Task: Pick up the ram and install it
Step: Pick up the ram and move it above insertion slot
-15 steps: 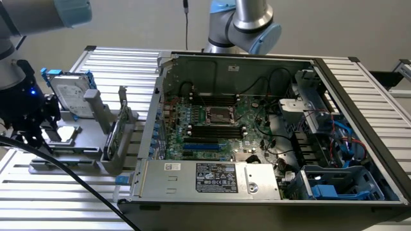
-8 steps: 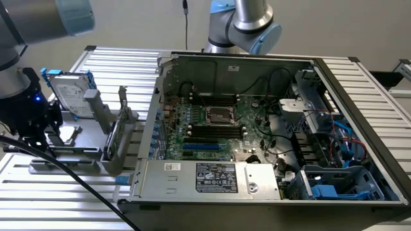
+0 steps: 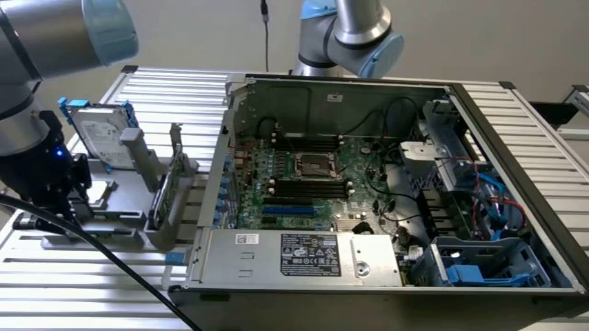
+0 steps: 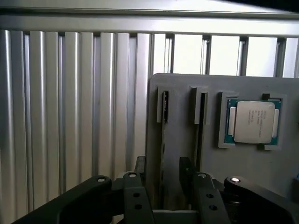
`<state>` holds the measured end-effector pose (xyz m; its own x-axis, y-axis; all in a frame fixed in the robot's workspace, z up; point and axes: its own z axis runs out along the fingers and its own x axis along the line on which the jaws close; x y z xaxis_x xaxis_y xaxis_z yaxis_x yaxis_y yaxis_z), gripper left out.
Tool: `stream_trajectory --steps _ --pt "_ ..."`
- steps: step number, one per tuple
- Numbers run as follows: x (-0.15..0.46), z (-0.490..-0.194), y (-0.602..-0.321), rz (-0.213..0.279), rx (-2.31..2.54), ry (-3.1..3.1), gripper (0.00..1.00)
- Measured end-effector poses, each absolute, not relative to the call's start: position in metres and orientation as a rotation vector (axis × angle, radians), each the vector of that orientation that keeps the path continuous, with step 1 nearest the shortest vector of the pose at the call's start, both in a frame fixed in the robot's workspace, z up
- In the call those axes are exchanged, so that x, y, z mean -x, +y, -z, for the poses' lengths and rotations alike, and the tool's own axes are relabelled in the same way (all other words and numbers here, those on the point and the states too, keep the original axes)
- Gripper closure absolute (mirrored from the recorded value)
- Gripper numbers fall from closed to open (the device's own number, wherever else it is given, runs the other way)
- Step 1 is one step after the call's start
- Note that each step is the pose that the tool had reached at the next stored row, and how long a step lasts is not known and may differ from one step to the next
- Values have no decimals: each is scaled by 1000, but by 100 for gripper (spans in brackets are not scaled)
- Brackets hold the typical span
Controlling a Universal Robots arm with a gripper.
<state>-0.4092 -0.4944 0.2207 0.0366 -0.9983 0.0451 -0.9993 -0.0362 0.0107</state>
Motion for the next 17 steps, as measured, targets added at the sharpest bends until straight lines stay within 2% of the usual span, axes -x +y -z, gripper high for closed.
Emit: stream_trajectory --steps 10,17 --pt "405 -203 -496 -40 -2274 -2112 58" --pt "405 -198 -497 -14 -2283 -2119 58"
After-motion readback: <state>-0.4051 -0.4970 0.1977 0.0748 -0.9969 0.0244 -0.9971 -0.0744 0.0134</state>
